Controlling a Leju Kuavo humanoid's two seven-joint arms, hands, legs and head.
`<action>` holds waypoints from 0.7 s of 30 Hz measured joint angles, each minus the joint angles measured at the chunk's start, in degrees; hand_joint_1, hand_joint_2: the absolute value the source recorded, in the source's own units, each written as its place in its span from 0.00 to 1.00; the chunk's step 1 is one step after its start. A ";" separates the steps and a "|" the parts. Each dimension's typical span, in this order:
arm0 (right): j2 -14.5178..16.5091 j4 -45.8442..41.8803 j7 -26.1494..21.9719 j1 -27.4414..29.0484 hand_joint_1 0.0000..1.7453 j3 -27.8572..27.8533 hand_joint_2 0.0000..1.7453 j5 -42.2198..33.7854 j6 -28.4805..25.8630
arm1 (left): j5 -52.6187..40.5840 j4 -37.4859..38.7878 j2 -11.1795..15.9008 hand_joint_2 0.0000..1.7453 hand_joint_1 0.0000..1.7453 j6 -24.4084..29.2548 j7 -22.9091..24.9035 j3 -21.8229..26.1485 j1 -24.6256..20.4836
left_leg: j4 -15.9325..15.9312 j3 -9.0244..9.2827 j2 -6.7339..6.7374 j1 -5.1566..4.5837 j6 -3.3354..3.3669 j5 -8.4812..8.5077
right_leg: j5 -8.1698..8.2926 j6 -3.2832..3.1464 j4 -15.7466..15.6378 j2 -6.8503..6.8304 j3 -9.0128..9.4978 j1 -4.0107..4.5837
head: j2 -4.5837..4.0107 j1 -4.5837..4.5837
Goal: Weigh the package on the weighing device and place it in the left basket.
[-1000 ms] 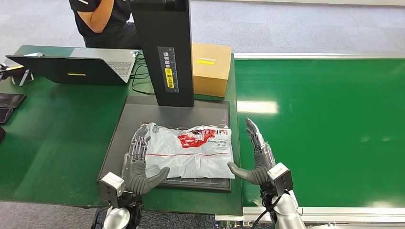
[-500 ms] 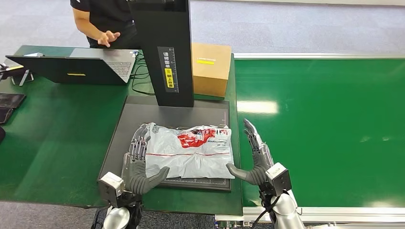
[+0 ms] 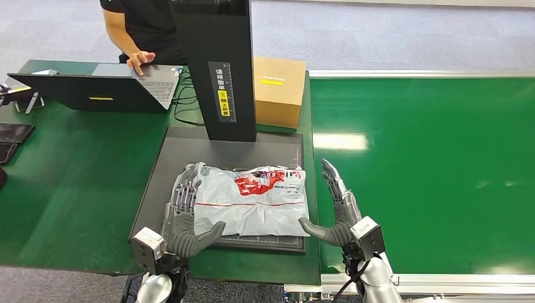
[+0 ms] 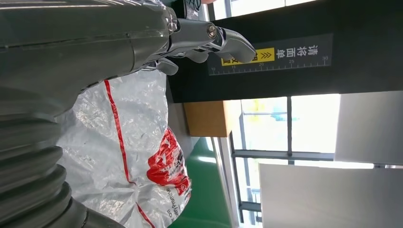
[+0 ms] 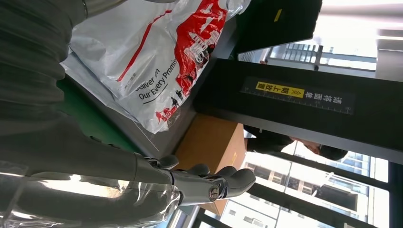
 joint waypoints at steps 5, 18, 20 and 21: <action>0.00 -0.03 0.02 0.22 0.00 0.00 1.00 0.00 -0.02 | 0.02 0.00 0.00 1.00 0.00 -0.08 0.16 -0.02 -0.03 | 0.00 0.00 0.00 0.00 0.00 0.00 | 0.00 0.00 0.00 0.00 0.00 0.00 | 0.00 0.00; 0.00 -0.07 0.47 0.68 0.00 -0.07 1.00 0.02 -0.07 | 0.06 0.02 0.00 1.00 0.00 -0.66 0.34 -0.02 -0.09 | 0.00 0.00 0.00 0.00 0.00 0.00 | 0.00 0.00 0.00 0.00 0.00 0.00 | 0.00 0.00; 0.00 -0.07 0.53 0.68 0.00 -0.07 1.00 0.04 -0.08 | 0.05 0.02 0.00 1.00 0.00 -0.82 0.38 -0.02 -0.16 | 0.00 0.01 0.00 0.00 0.00 0.00 | 0.00 0.00 0.00 0.00 0.00 0.00 | 0.00 0.00; 0.00 -0.07 0.55 0.68 0.00 -0.07 1.00 0.04 -0.09 | 0.04 0.02 0.00 1.00 0.00 -0.96 0.41 -0.02 -0.19 | 0.00 0.01 0.00 0.00 0.00 0.00 | 0.00 0.00 0.00 0.00 0.00 0.00 | 0.00 0.00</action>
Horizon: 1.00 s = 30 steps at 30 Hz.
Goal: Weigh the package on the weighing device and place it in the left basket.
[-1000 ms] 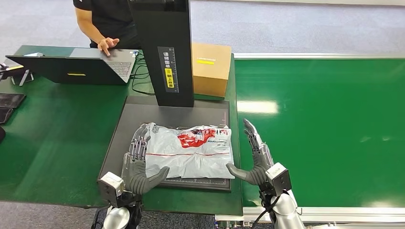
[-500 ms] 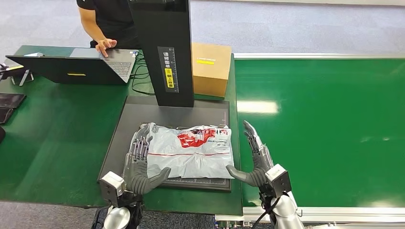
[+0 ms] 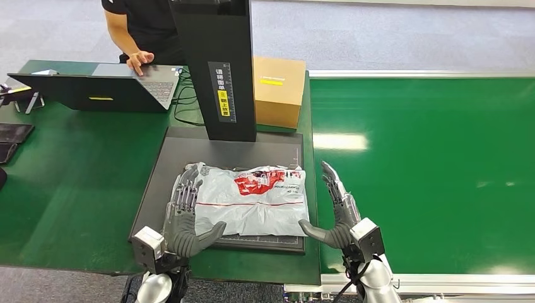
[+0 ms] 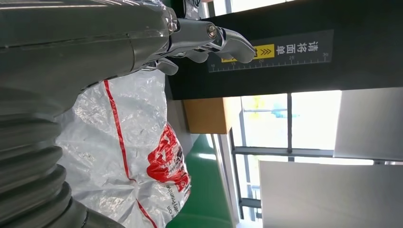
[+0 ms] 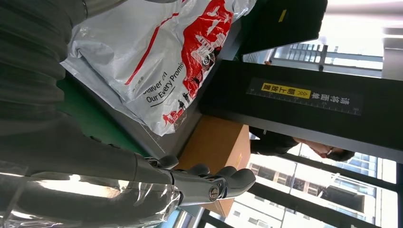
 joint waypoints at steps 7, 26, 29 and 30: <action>0.00 -0.18 0.18 0.11 0.00 -0.19 1.00 0.00 -0.16 | 0.15 0.02 -0.02 1.00 0.00 -1.06 0.16 0.00 -0.21 | 0.00 0.00 0.00 0.00 0.00 0.00 | 0.00 0.00 0.00 0.00 0.00 0.00 | 0.00 0.00; 0.00 -0.77 0.83 0.53 0.00 -1.31 1.00 0.10 -0.21 | -0.30 0.76 -0.04 1.00 0.00 -0.96 0.04 -0.02 -1.00 | 0.00 0.00 0.00 0.00 0.00 0.00 | 0.00 0.00 0.00 0.00 0.00 0.00 | 0.00 0.00; 0.00 -0.75 0.84 0.50 0.00 -1.31 1.00 0.24 -0.15 | -0.73 0.91 -0.04 1.00 0.00 -0.82 -0.02 -0.05 -1.10 | 0.00 0.00 0.00 0.00 0.00 0.00 | 0.00 0.00 0.00 0.00 0.00 0.00 | 0.00 0.00; 0.00 -0.75 0.84 0.49 0.00 -1.31 1.00 0.27 -0.11 | -0.85 0.95 -0.04 1.00 0.00 -0.79 -0.04 -0.06 -1.13 | 0.00 0.00 0.00 0.00 0.00 0.00 | 0.00 0.00 0.00 0.00 0.00 0.00 | 0.00 0.00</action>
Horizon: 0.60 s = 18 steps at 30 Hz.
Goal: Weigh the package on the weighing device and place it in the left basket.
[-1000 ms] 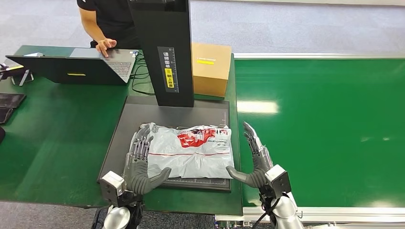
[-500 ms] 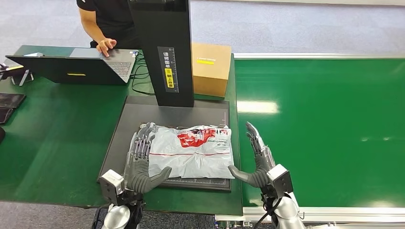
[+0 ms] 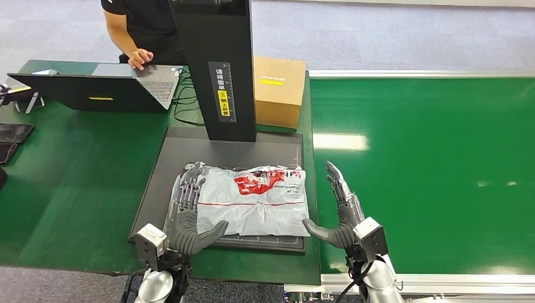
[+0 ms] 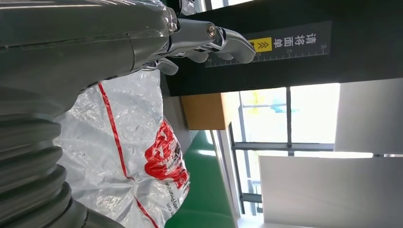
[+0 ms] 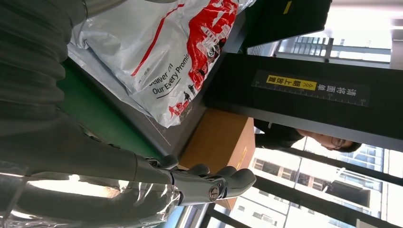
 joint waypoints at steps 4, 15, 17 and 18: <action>0.00 0.01 0.01 -0.03 0.00 0.00 1.00 0.09 0.17 | -1.50 0.09 0.03 1.00 0.00 0.83 0.02 -0.13 -0.11 | 0.00 0.00 0.00 0.00 0.00 0.00 | 0.00 0.00 0.00 0.00 0.00 0.00 | 0.00 0.00; 0.00 0.03 -0.02 -0.05 0.00 0.00 1.00 0.46 0.48 | -23.84 1.91 0.72 1.00 0.00 12.37 7.75 -5.51 -0.64 | 0.00 0.00 0.00 0.00 0.00 0.00 | 0.00 0.00 0.00 0.00 0.00 0.00 | 0.00 0.00; 0.00 0.03 -0.02 -0.05 0.00 0.00 1.00 0.46 0.52 | -23.93 2.17 0.74 1.00 0.00 12.40 7.83 -5.83 -0.65 | 0.00 0.00 0.00 0.00 0.00 0.00 | 0.00 0.00 0.00 0.00 0.00 0.00 | 0.00 0.00; 0.00 0.03 -0.02 -0.05 0.00 0.00 1.00 0.46 0.52 | -23.95 2.29 0.74 1.00 0.00 12.41 7.84 -5.91 -0.65 | 0.00 0.00 0.00 0.00 0.00 0.00 | 0.00 0.00 0.00 0.00 0.00 0.00 | 0.00 0.00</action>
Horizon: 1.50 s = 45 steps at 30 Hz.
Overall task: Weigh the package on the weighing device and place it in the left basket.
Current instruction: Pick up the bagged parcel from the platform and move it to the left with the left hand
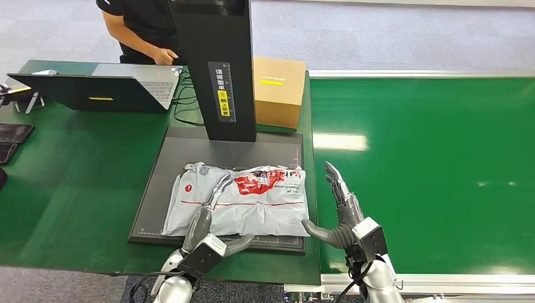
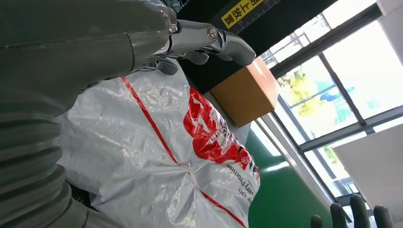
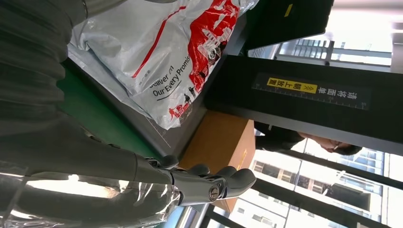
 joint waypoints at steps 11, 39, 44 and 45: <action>0.00 -0.01 0.00 0.00 0.00 -0.08 1.00 0.07 0.05 | -4.15 1.34 0.15 1.00 0.00 -0.72 3.50 -1.11 -0.60 | 0.00 0.00 -0.01 0.00 0.00 0.00 | 0.00 0.00 0.00 0.00 0.00 0.00 | 0.00 0.00; 0.80 -0.17 0.00 0.49 0.00 -2.49 1.00 0.92 1.07 | -10.67 12.41 0.14 1.00 1.00 -6.38 9.92 -1.63 -6.96 | 0.00 0.15 -0.01 0.00 0.00 0.00 | 0.01 0.01 0.00 0.00 0.18 -0.01 | 0.00 0.00; 0.81 -0.17 0.00 0.44 0.00 -2.51 1.00 1.04 1.08 | -10.75 12.88 0.00 1.00 1.00 -6.41 9.93 -1.61 -7.35 | 0.00 0.16 -0.01 0.00 0.00 0.00 | 0.01 0.01 0.00 0.00 0.18 0.00 | 0.00 0.00; 0.81 -0.17 0.00 0.44 0.00 -2.51 1.00 1.04 1.08 | -10.75 12.97 -0.03 1.00 1.00 -6.41 9.93 -1.61 -7.43 | 0.00 0.16 -0.01 0.00 0.00 0.00 | 0.01 0.01 0.00 0.00 0.18 0.00 | 0.00 0.00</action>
